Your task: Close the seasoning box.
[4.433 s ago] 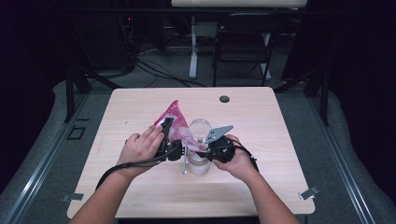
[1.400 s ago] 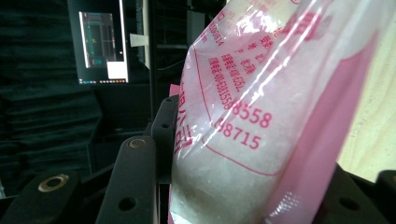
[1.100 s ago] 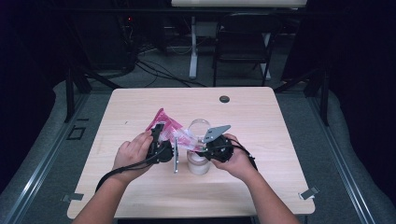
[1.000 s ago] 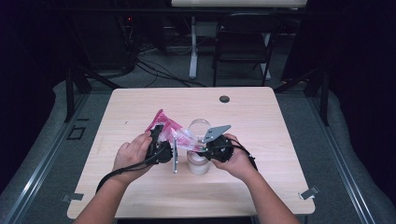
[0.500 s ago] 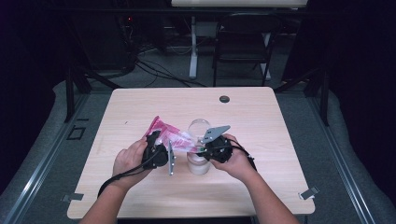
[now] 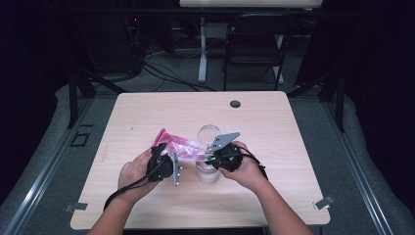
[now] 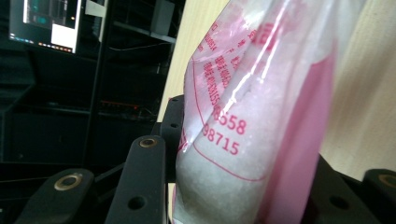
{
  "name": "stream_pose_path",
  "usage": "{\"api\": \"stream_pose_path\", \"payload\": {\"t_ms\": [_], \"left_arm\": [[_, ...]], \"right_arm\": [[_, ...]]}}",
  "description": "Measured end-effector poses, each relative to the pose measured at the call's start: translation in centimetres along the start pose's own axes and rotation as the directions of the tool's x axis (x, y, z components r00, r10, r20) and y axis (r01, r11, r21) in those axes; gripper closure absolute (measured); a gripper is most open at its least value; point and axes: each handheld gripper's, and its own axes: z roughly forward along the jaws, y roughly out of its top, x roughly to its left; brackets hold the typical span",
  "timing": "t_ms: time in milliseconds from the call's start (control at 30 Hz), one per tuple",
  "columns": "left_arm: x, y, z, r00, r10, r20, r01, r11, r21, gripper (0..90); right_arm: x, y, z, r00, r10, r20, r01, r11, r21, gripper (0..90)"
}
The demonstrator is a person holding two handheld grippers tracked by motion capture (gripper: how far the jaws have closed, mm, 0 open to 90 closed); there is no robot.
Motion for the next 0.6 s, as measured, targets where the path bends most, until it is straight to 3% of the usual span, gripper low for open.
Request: {"api": "stream_pose_path", "payload": {"t_ms": [333, 433, 600], "left_arm": [[-1.3, -0.8, 0.4, 0.9966, -0.07, 0.044, 0.07, 0.9976, 0.002, 68.2], [-1.3, -1.1, 0.6, 0.99, -0.114, 0.083, 0.115, 0.9934, -0.006, 68.7], [-1.7, -1.4, 1.0, 0.984, -0.138, 0.113, 0.139, 0.9903, -0.003, 70.1]], "right_arm": [[0.3, 0.2, 0.0, 0.9999, -0.011, 0.0, 0.011, 1.0, 0.0, 89.4], [0.5, 0.3, 0.0, 0.9999, -0.016, 0.0, 0.016, 1.0, -0.004, 88.9], [0.6, 0.4, 0.0, 0.9997, -0.023, -0.003, 0.023, 1.0, -0.012, 86.4]]}}
